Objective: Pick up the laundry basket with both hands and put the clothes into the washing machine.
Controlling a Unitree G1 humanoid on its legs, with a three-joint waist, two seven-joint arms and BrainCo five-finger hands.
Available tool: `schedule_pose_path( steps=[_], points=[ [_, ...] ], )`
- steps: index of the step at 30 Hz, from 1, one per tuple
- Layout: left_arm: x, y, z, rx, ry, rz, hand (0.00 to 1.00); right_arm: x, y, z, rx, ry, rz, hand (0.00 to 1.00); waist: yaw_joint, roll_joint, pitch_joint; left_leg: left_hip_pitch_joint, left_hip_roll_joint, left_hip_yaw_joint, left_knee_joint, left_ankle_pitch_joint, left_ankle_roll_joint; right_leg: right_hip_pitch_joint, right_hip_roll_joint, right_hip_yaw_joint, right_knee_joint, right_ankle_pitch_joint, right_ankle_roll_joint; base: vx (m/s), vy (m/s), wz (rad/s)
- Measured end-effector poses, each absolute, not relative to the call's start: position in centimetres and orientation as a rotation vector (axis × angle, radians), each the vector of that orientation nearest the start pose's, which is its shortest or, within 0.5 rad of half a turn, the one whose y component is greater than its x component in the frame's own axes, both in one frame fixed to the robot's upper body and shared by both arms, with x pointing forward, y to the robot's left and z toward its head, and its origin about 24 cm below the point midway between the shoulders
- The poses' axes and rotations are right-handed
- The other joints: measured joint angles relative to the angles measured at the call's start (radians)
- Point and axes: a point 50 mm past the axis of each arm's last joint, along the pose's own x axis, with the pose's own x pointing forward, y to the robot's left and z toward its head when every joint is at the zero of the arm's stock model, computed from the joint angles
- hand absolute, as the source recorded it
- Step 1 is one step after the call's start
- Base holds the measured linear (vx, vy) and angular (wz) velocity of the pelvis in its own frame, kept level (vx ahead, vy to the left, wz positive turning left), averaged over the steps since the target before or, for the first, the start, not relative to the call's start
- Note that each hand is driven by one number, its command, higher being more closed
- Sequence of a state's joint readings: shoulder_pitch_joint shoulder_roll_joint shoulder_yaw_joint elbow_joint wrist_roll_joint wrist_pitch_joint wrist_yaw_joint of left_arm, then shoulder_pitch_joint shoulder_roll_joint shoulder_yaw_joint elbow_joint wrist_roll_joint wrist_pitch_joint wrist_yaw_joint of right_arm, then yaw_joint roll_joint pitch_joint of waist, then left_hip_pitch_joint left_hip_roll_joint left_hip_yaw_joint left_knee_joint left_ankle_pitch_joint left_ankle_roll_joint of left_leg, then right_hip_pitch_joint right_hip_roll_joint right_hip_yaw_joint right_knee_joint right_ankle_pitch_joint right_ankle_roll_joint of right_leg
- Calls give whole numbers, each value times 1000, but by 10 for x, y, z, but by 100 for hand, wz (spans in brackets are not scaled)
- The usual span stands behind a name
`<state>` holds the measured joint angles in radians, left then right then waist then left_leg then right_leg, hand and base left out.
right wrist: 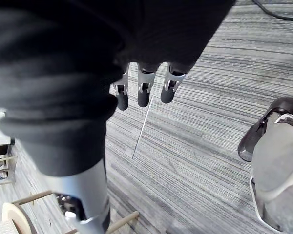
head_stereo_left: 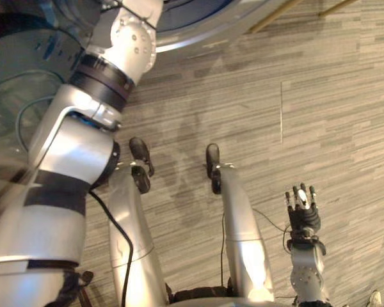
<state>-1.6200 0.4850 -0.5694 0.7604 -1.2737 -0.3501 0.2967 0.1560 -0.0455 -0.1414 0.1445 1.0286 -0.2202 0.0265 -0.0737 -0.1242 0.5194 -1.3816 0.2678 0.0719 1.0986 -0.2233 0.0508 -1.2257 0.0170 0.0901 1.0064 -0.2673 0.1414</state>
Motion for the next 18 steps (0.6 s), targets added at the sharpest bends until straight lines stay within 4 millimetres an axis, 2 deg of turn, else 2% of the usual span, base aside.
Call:
schedule_pose_path(
  steps=[4,6,8,10,11,12,13,14,15,17,18],
  points=[
    [364,106,422,-402,-828,-160,0,207,-209,-11,944,-24,-366,0,-6,0,0,4,-4,-11,0,0,0,16,-4,-13,-6,-1,1,21,16,5],
    [370,108,409,-225,-828,-81,0,208,-201,-13,962,-17,-361,0,-7,0,0,24,-6,-14,-3,0,-1,37,-7,-19,-5,-4,4,22,-4,11],
    [379,110,385,-69,-789,-13,0,209,-194,-16,960,9,-346,0,-9,0,0,58,-9,-16,-19,-1,-2,73,-15,-32,-13,-11,-3,22,-27,19],
    [393,100,332,102,-694,6,0,213,-188,-18,964,25,-333,0,0,-1,-4,119,-26,-23,-58,5,-18,133,-26,-43,-34,-19,-14,30,-62,30],
    [396,96,314,154,-657,6,0,215,-187,-16,963,22,-327,0,0,-1,-4,141,-30,-24,-72,8,-23,154,-31,-49,-42,-21,-17,43,-86,39],
    [399,87,271,195,-558,-9,0,219,-185,-13,958,12,-314,0,1,0,-9,183,-42,-33,-102,15,-34,199,-40,-62,-62,-24,-23,46,-102,43],
    [398,76,223,217,-441,-31,0,220,-183,-13,950,16,-313,0,4,0,-40,209,-53,-42,-132,23,-46,226,-50,-78,-79,-29,-32,60,-128,61],
    [390,66,174,230,-319,-59,0,220,-182,-15,946,23,-321,0,6,0,-76,236,-71,-47,-173,35,-56,249,-66,-93,-93,-38,-45,56,-114,51],
    [388,64,163,229,-291,-66,0,220,-182,-15,945,22,-323,0,7,0,-78,249,-76,-48,-184,40,-59,261,-71,-96,-95,-39,-47,84,-128,64],
    [359,53,84,252,-84,-116,0,220,-180,-17,944,27,-345,0,25,0,-78,377,-115,-51,-273,73,-75,372,-105,-115,-123,-57,-55,107,-156,61],
    [351,52,68,257,-38,-121,0,219,-179,-18,948,32,-349,0,32,0,-78,412,-121,-50,-295,78,-81,403,-111,-119,-131,-61,-58,113,-195,51]
  ],
)
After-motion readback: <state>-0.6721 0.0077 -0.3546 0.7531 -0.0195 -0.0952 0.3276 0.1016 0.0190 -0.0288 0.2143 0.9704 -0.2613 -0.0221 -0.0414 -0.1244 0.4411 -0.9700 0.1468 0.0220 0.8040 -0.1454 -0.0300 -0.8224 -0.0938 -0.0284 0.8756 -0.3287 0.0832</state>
